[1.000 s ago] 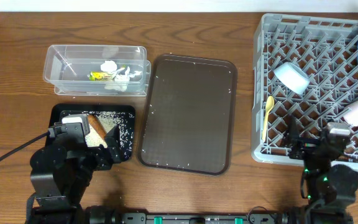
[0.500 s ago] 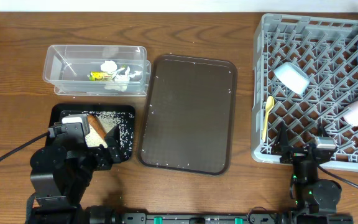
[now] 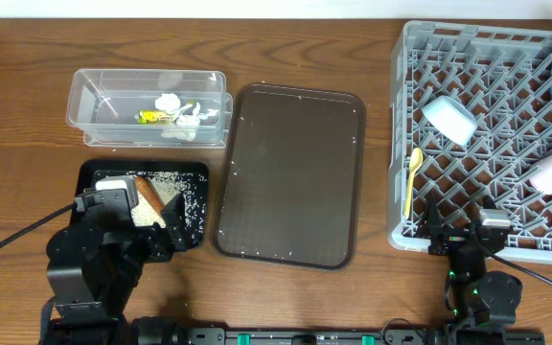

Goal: Sort waste into correct bins and load items into the dishwasher rack

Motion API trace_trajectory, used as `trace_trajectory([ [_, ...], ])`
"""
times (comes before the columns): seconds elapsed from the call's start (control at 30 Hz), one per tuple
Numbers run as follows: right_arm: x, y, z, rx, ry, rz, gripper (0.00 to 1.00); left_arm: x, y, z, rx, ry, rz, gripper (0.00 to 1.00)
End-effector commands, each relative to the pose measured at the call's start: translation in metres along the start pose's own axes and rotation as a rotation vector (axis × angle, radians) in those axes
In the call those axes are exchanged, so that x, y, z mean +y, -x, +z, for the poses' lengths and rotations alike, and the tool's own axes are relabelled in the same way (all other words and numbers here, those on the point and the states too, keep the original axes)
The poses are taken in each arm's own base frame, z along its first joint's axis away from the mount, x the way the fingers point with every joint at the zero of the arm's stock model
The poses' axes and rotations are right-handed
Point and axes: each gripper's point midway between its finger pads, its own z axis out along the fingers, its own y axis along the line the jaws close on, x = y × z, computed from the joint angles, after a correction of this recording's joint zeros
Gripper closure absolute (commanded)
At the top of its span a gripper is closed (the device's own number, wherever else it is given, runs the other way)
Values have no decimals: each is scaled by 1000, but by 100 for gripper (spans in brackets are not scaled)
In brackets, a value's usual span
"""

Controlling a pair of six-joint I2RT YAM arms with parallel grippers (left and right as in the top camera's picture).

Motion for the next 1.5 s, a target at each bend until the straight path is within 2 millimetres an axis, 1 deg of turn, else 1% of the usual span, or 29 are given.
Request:
trace_trajectory([
  [0.0,4,-1,0,1,16,-10,1,2,-1,0,-1,7,9,5],
  [0.77,4,-1,0,1,16,-10,1,2,-1,0,-1,7,9,5],
  [0.9,4,-1,0,1,16,-10,1,5,-14,1,45,20,9,5],
  [0.97,4,-1,0,1,16,-10,1,7,-16,4,39,28,10,5],
  [1.07,4,-1,0,1,16,-10,1,16,-20,11,-20,60,17,5],
  [1.23,4,-1,0,1,16,-10,1,22,-37,30,-156,39,36,5],
  [1.3,4,-1,0,1,16,-10,1,26,-43,38,-236,35,46,5],
  [1.47,4,-1,0,1,16,-10,1,39,-43,49,-393,69,55,5],
])
